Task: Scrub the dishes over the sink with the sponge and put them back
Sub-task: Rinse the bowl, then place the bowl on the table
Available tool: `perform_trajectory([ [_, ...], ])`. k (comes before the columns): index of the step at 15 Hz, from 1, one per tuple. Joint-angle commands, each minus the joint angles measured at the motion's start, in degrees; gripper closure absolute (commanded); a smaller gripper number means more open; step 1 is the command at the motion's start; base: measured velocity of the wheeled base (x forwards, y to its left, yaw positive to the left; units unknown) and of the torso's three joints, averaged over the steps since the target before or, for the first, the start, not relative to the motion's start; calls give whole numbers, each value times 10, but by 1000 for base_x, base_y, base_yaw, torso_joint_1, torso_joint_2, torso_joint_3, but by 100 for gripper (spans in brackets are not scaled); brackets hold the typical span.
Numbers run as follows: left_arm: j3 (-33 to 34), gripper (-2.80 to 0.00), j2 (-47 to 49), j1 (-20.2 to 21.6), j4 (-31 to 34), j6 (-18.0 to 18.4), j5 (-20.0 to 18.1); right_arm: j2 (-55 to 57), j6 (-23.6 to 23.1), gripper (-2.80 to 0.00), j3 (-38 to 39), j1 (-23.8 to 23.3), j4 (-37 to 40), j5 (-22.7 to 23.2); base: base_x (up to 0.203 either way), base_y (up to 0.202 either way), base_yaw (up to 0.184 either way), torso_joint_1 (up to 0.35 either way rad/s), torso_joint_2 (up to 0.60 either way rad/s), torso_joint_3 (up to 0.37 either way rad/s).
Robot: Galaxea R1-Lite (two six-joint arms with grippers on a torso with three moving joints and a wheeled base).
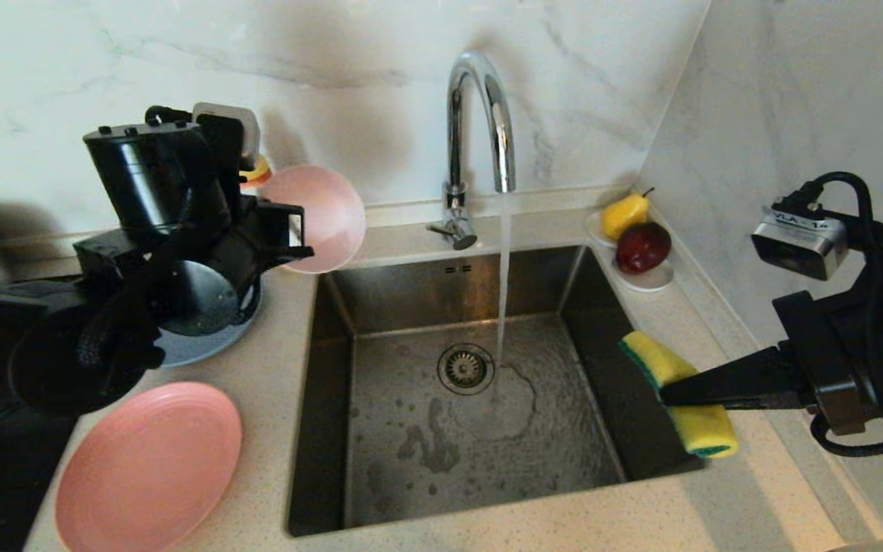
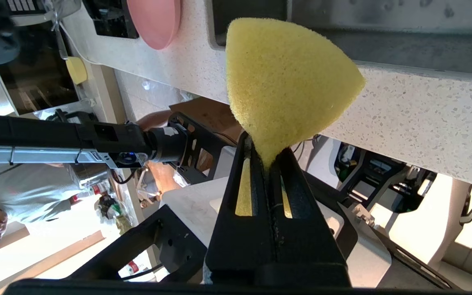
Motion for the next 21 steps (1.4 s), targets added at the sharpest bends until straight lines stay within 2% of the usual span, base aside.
perform_trajectory([
  [1,-52,0,-53,9,306,-89,-39,-5,2,0,-5,-5,1,2,0,0,0,0,0,0],
  [3,-157,0,-78,42,520,-199,-112,0,1,0,-5,-9,3,2,0,0,0,0,0,0],
  [5,-269,0,-93,120,707,-295,-190,5,1,0,-1,-12,5,1,0,0,0,0,0,0],
  [6,-309,0,-99,170,770,-327,-224,8,0,0,1,-14,5,2,0,0,0,0,0,0],
  [8,-349,0,-110,274,835,-369,-272,10,1,0,4,-15,8,2,0,0,0,0,0,0],
  [12,-349,0,-130,458,874,-399,-325,11,-1,0,9,-15,8,1,0,0,0,0,0,0],
  [15,-299,0,-131,596,875,-404,-383,24,-2,0,8,-15,5,1,0,0,0,0,0,0],
  [18,-215,0,-120,707,845,-383,-447,31,-2,0,9,-15,4,1,0,0,0,0,0,0],
  [21,-137,0,-89,786,770,-360,-469,32,-2,0,9,-18,4,2,0,0,0,0,0,0],
])
